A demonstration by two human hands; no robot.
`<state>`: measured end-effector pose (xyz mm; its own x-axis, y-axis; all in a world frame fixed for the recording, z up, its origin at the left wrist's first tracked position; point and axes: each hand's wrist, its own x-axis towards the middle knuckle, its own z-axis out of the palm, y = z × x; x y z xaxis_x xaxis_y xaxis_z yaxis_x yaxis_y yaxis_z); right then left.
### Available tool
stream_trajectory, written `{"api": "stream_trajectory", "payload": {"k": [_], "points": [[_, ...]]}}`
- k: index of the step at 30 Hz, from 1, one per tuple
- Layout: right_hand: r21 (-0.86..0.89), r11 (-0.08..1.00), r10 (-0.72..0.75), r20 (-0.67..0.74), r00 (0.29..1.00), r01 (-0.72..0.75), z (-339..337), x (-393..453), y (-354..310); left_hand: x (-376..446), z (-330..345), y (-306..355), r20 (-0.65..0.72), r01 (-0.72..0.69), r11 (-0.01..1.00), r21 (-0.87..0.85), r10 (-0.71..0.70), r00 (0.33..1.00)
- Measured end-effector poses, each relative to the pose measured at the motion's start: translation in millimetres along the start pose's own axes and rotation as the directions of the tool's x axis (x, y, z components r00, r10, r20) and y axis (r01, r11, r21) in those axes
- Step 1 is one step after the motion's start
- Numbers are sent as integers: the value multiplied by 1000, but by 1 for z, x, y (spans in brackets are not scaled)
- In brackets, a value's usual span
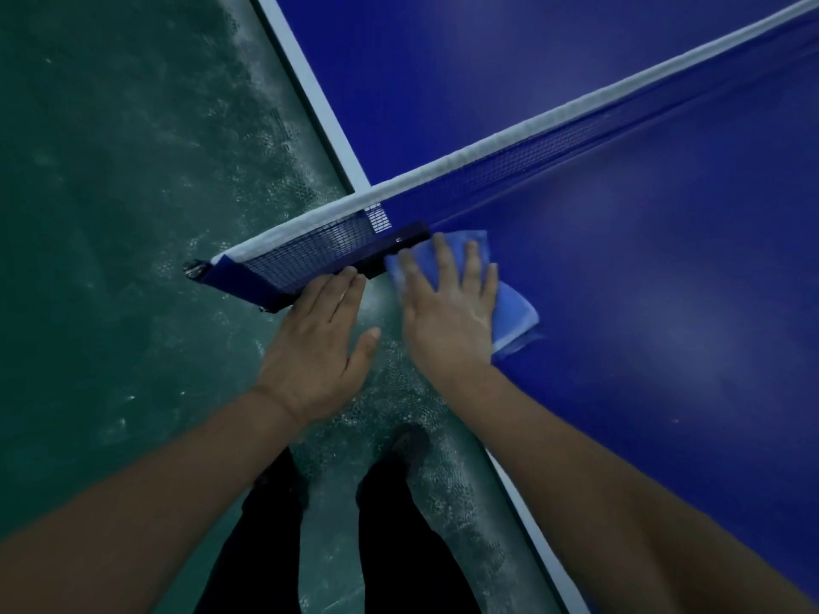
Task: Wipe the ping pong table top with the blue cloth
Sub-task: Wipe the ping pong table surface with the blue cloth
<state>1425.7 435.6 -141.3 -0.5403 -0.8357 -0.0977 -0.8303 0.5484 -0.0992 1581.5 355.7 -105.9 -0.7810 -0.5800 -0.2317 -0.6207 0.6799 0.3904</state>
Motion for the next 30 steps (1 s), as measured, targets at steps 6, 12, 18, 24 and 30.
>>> {"api": "stream_trajectory", "payload": {"k": [6, 12, 18, 24, 30], "points": [[-74, 980, -182, 51, 982, 185, -18, 21, 120, 0, -2, -2, -21, -8, 999, -45, 7, 1000], [66, 832, 553, -27, 832, -551, -40, 37, 173, 14, -9, 24, -194, -51, 974, -220, 7, 981], [96, 953, -290, 27, 957, 286, -5, -57, 73, 66, -10, 74, -264, -225, 936, -271, 152, 952], [26, 810, 586, -59, 808, -585, -44, -33, 314, 105, 25, 98, -17, -491, 868, -77, 491, 871], [109, 982, 160, -59, 985, -153, -5, -75, 137, 130, 41, 85, 83, -589, 803, 88, 583, 808]]}}
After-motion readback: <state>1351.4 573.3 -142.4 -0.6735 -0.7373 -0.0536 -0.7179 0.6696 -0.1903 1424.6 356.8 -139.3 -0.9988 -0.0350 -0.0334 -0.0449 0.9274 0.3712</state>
